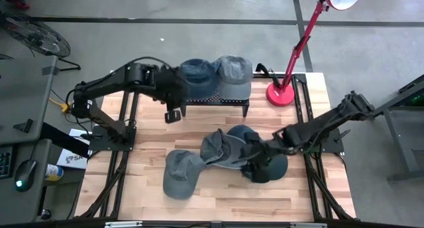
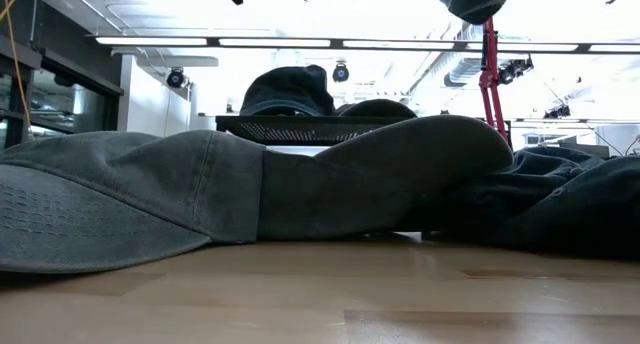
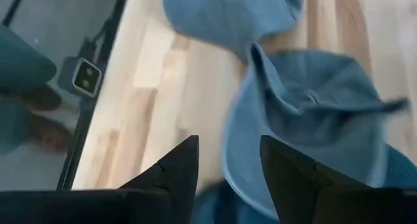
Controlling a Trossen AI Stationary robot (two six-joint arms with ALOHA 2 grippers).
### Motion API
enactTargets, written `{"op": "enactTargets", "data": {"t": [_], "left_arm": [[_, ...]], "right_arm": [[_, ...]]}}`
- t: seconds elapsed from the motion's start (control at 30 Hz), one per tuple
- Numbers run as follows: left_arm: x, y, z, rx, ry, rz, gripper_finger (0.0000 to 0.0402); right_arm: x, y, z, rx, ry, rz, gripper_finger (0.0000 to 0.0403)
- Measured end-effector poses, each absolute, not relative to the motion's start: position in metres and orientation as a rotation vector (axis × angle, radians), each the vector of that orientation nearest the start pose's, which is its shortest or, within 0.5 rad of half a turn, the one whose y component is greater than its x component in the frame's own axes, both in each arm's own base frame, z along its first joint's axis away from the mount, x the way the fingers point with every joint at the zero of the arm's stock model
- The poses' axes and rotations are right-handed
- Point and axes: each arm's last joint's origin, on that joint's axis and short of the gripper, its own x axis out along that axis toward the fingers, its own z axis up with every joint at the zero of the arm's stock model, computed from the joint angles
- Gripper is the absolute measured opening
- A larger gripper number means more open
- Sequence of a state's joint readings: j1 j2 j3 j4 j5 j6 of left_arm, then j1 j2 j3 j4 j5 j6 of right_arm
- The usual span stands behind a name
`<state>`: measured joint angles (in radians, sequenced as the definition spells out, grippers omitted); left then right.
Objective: Pick & Place hat
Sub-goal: Stack the top gray cap on the gray cap on the shelf
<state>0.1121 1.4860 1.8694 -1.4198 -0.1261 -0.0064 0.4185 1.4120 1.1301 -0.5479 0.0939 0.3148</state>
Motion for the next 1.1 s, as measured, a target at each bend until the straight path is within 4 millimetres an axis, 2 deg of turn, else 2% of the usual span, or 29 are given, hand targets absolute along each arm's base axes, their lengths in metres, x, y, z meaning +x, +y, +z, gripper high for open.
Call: {"op": "enactTargets", "data": {"t": [0.2,0.47,0.73,1.1], "left_arm": [[0.248,0.010,0.430,0.001,1.056,0.172,0.0046],[0.248,-0.008,0.430,0.018,1.050,0.140,0.0046],[0.247,-0.007,0.430,0.003,1.058,0.156,0.0046],[0.247,-0.007,0.430,-0.010,1.061,0.164,0.0046]], "right_arm": [[0.265,0.134,0.254,0.010,0.718,0.132,0.0156],[0.262,0.144,0.225,-0.019,0.714,0.087,0.0156],[0.279,0.163,0.200,-0.074,0.763,0.063,0.0156],[0.281,0.165,0.182,-0.109,0.817,-0.033,0.0156]]}}
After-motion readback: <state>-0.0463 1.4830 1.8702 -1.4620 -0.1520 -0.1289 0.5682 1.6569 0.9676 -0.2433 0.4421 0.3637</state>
